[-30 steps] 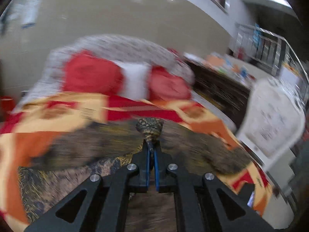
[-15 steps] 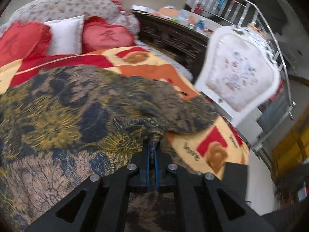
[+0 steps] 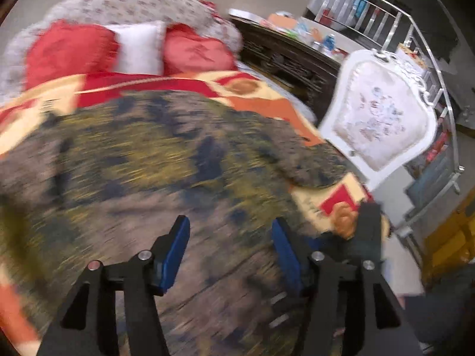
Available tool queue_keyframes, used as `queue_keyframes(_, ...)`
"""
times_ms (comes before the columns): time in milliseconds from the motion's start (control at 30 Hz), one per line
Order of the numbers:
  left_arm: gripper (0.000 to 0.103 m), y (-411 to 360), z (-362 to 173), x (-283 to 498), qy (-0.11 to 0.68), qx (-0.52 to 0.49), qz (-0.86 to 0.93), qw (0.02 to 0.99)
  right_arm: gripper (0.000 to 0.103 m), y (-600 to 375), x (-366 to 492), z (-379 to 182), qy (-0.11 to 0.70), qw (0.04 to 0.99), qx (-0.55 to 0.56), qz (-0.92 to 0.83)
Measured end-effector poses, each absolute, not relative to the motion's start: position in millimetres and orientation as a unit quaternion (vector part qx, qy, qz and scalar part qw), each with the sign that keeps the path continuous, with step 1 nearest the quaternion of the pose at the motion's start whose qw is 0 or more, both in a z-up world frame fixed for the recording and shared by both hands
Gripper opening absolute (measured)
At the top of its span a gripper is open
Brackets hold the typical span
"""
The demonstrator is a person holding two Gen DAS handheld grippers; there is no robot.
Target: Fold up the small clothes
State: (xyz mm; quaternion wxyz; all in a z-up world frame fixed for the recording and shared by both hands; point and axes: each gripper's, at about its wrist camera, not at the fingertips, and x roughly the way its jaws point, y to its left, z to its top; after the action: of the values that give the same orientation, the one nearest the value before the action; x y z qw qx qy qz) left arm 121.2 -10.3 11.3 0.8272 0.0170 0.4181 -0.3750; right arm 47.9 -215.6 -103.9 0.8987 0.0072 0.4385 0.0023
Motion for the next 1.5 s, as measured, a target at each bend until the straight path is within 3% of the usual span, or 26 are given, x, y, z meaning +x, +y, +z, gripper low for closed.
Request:
queue_keyframes(133,0.061,55,-3,104,0.404,0.016,-0.280,0.871,0.100,-220,29,-96,0.456,0.890,0.011,-0.002)
queue_keyframes(167,0.061,70,-8,100,0.398,0.014,-0.254,0.882,0.095,-222,22,-90,0.450,0.893,0.020,-0.003)
queue_keyframes(200,0.060,85,-11,95,0.387,0.007,-0.227,0.893,0.081,-227,14,-82,0.432,0.901,0.041,0.006)
queue_keyframes(233,0.054,98,-14,92,0.377,-0.003,-0.202,0.904,0.072,-230,11,-73,0.415,0.908,0.063,0.018)
queue_keyframes(333,0.031,131,-16,105,0.371,-0.058,-0.135,0.917,0.059,-231,28,-46,0.375,0.924,0.067,0.034)
queue_keyframes(467,0.016,134,-11,140,0.368,-0.095,-0.122,0.917,0.044,-228,87,-45,0.388,0.920,0.041,0.047)
queue_keyframes(633,0.016,116,-34,190,0.407,-0.064,-0.081,0.908,0.042,-257,124,-91,0.438,0.899,0.005,-0.012)
queue_keyframes(733,0.014,123,-77,212,0.470,-0.058,-0.037,0.880,0.042,-260,117,-95,0.414,0.910,0.006,-0.002)
queue_keyframes(900,0.015,120,-74,204,0.446,-0.037,-0.040,0.893,0.044,-245,120,-97,0.414,0.910,-0.034,-0.019)
queue_keyframes(1033,0.033,114,-48,177,0.418,-0.035,-0.042,0.907,0.044,-245,120,-94,0.411,0.911,-0.032,-0.019)
queue_keyframes(1100,0.047,109,-32,155,0.385,-0.041,-0.051,0.920,0.044,-254,114,-84,0.412,0.911,-0.002,-0.005)
queue_keyframes(1167,0.068,100,-27,131,0.365,-0.037,-0.064,0.928,0.044,-277,94,-57,0.382,0.923,0.037,-0.013)
queue_keyframes(1200,0.070,94,-28,119,0.361,-0.028,-0.076,0.929,0.046,-290,81,-44,0.358,0.932,0.049,-0.018)
queue_keyframes(1300,0.070,72,-51,97,0.364,0.020,-0.102,0.926,0.072,-360,37,-17,0.306,0.945,0.091,-0.065)
queue_keyframes(1433,0.071,60,-83,94,0.400,0.046,-0.091,0.911,0.074,-504,-11,-29,0.307,0.903,0.234,-0.186)
queue_keyframes(1500,0.079,60,-83,95,0.396,0.050,-0.078,0.913,0.074,-562,-32,-44,0.305,0.870,0.321,-0.217)
